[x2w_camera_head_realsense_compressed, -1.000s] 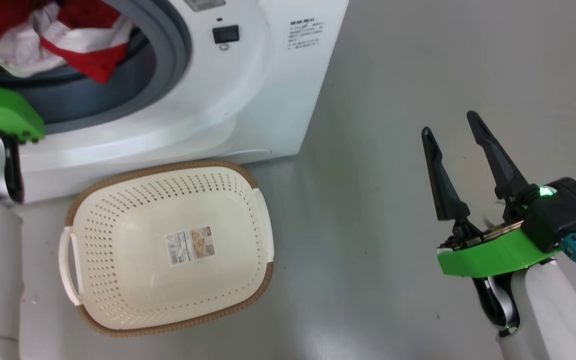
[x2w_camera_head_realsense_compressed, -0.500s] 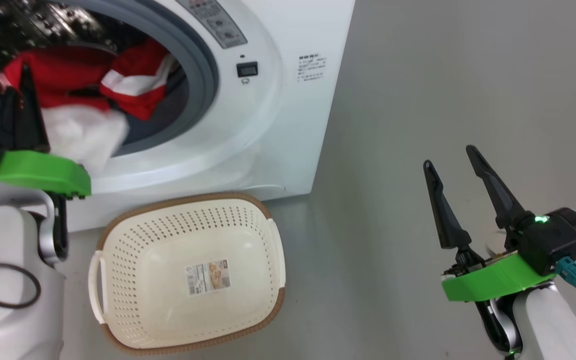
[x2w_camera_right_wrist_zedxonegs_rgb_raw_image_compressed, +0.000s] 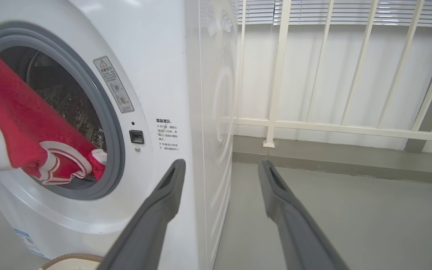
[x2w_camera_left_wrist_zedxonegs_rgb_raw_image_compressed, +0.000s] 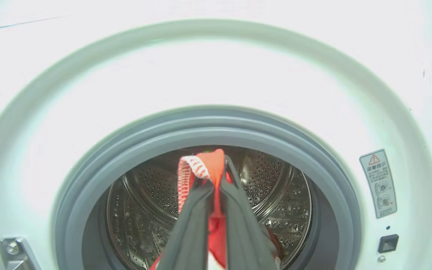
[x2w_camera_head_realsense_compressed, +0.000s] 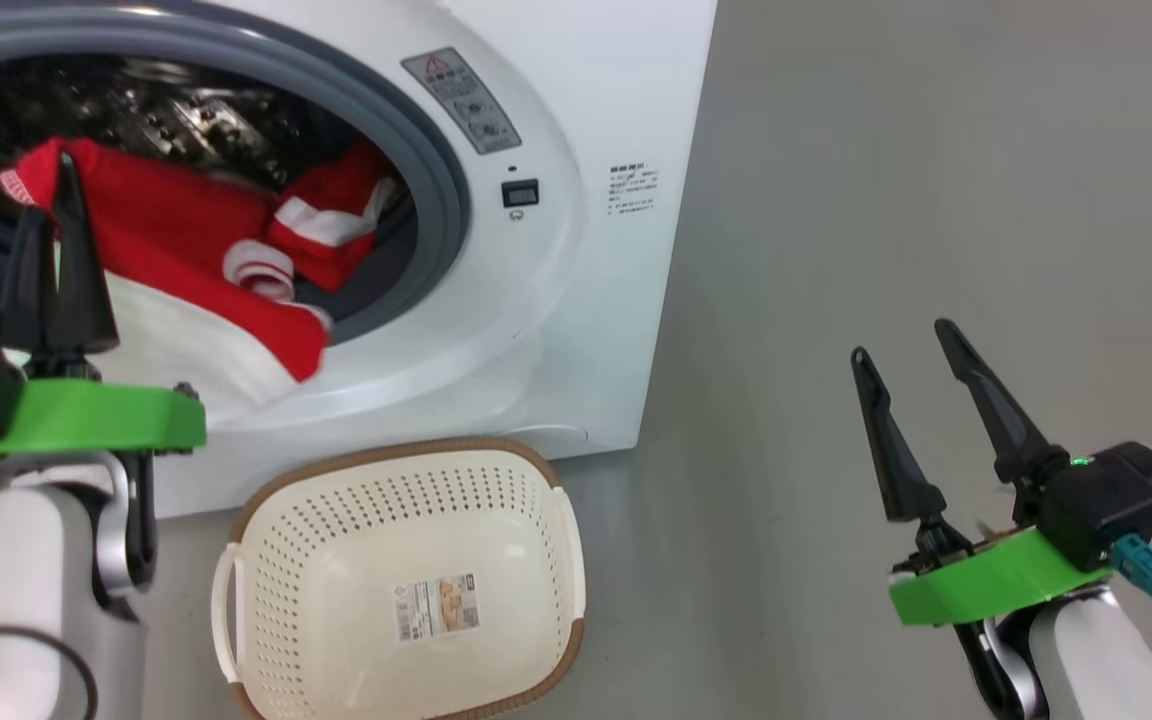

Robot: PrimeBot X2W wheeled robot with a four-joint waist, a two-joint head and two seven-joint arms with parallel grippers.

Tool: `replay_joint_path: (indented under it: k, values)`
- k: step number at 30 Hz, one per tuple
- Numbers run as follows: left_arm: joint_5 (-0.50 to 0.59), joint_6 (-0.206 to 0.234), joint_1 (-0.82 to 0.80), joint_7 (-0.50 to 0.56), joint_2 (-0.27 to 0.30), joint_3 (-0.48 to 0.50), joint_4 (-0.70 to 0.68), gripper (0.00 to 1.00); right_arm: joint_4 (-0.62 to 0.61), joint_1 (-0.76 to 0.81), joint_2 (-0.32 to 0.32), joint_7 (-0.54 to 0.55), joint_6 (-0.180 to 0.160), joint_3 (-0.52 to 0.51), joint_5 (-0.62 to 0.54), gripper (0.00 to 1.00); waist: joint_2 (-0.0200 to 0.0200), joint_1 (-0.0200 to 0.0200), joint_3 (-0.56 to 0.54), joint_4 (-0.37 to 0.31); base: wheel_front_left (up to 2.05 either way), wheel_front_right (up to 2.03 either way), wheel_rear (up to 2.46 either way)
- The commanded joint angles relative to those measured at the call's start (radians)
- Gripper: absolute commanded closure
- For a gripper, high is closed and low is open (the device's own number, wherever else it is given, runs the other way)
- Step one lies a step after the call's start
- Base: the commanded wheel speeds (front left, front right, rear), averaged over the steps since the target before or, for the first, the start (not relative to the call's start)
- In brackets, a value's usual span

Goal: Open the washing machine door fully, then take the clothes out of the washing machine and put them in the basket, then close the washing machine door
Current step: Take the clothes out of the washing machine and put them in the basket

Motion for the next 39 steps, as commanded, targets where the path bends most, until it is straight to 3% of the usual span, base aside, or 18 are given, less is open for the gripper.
replay_joint_path:
  k: [1,10,18,29,39]
  values:
    - [0.011,0.017,0.03,0.017,0.036,0.027,-0.082,1.0,-0.021,0.017,-0.002,-0.006,0.007,0.016,0.011,0.0,0.0,0.0,-0.027,-0.002,0.0,0.0,0.0]
    - [0.044,0.044,0.141,0.112,0.038,-0.005,-0.332,1.0,-0.015,0.036,-0.001,-0.006,0.007,0.007,0.013,0.0,0.0,0.0,-0.067,-0.003,0.0,0.0,0.0]
    - [0.022,0.044,0.213,0.164,0.017,-0.026,-0.398,1.0,-0.023,0.045,0.003,-0.006,0.007,-0.003,0.009,0.0,0.0,0.0,-0.064,0.002,0.0,0.0,0.0]
    - [-0.058,0.027,0.252,0.128,-0.037,-0.039,-0.188,1.0,-0.033,0.017,0.009,-0.006,0.007,0.002,0.007,0.0,0.0,0.0,0.011,-0.006,0.0,0.0,0.0]
    - [-0.143,-0.038,0.146,0.065,-0.072,-0.054,0.166,1.0,-0.035,-0.01,0.001,-0.006,0.007,0.0,0.001,0.0,0.0,0.0,0.093,-0.01,0.0,0.0,0.0]
